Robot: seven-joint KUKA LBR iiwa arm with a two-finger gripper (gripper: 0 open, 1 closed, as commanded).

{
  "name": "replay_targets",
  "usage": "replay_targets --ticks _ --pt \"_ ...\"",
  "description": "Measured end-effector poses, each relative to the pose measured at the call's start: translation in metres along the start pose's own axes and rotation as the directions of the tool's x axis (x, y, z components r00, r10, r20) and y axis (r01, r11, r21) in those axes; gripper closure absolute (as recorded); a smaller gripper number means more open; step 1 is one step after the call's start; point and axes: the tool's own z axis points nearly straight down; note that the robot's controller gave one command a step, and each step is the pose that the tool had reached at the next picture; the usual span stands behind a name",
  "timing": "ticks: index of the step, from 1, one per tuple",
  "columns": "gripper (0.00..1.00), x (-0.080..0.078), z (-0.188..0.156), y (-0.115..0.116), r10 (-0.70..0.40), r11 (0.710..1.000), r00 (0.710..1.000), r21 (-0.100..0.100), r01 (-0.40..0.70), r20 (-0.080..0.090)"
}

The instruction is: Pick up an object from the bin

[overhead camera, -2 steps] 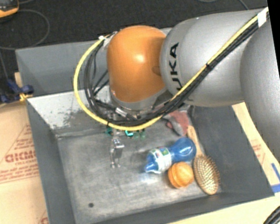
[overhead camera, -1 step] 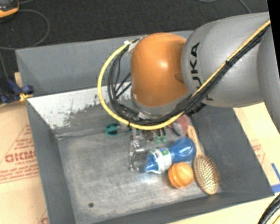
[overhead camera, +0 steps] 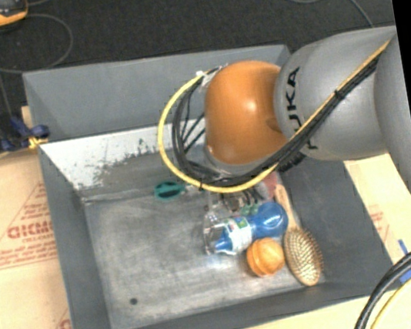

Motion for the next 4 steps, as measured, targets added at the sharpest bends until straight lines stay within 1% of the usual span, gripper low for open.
replay_targets --ticks 1,2,3,4 --pt "0.00 0.008 -0.021 -0.029 -0.085 0.996 0.996 -0.004 0.085 -0.010" --pt "0.00 0.006 -0.005 -0.041 -0.103 0.995 0.995 -0.002 0.103 0.014" --pt "0.00 0.004 0.059 -0.045 -0.128 0.992 0.992 -0.004 0.128 0.004" --pt "1.00 0.018 0.090 -0.069 -0.235 0.972 0.972 -0.004 0.235 0.012"
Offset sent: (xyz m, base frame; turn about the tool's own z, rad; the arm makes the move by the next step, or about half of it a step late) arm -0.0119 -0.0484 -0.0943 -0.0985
